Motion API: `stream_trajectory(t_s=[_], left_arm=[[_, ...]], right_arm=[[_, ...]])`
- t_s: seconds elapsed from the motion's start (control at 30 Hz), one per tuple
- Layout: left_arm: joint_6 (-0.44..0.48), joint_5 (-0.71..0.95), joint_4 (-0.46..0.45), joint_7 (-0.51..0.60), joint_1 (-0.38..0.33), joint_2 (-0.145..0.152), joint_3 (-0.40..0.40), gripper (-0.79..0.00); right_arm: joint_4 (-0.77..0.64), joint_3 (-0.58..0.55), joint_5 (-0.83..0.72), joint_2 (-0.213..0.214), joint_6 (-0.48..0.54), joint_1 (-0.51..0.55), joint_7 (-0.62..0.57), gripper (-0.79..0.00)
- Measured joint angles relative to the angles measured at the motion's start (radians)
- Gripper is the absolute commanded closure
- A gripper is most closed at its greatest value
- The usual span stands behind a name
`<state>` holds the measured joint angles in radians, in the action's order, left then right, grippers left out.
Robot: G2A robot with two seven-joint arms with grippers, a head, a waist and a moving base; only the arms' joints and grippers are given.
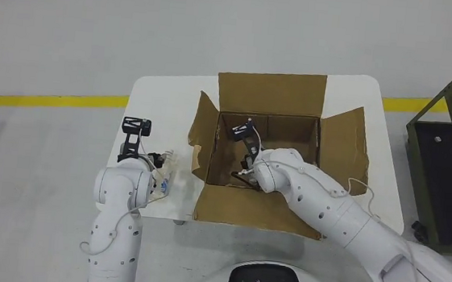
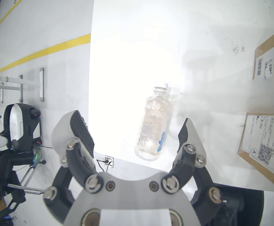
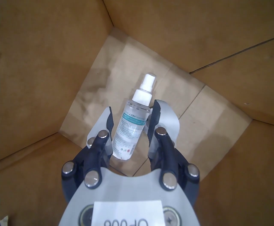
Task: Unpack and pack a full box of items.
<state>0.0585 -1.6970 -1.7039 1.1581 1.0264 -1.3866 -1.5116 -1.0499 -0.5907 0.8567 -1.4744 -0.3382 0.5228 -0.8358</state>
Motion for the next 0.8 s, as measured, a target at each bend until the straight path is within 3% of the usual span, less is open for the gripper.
stream_trajectory(t_s=[0.03,0.13,0.2,0.33,0.57,0.63,0.8], left_arm=[[0.0,0.0,0.0,0.0,0.0,0.0,0.0,-0.785],[0.0,0.0,0.0,0.0,0.0,0.0,0.0,-0.785],[0.0,0.0,0.0,0.0,0.0,0.0,0.0,-0.785],[0.0,0.0,0.0,0.0,0.0,0.0,0.0,-0.785],[0.0,0.0,0.0,0.0,0.0,0.0,0.0,-0.785],[0.0,0.0,0.0,0.0,0.0,0.0,0.0,-0.785],[0.0,0.0,0.0,0.0,0.0,0.0,0.0,-0.785]], right_arm=[[0.011,0.001,-0.007,-0.005,0.01,0.001,0.002,-0.416],[0.036,0.004,-0.011,-0.017,0.023,-0.002,0.008,-0.434],[0.048,0.005,-0.01,-0.023,0.025,-0.003,0.01,-0.391],[0.078,0.004,-0.012,-0.037,0.039,-0.006,0.011,-0.391],[0.118,0.004,-0.007,-0.057,0.068,-0.017,0.003,-0.44],[0.128,0.003,-0.003,-0.062,0.074,-0.02,0.001,-0.548],[0.147,0.005,0.014,-0.074,0.088,-0.027,-0.009,-0.526]])
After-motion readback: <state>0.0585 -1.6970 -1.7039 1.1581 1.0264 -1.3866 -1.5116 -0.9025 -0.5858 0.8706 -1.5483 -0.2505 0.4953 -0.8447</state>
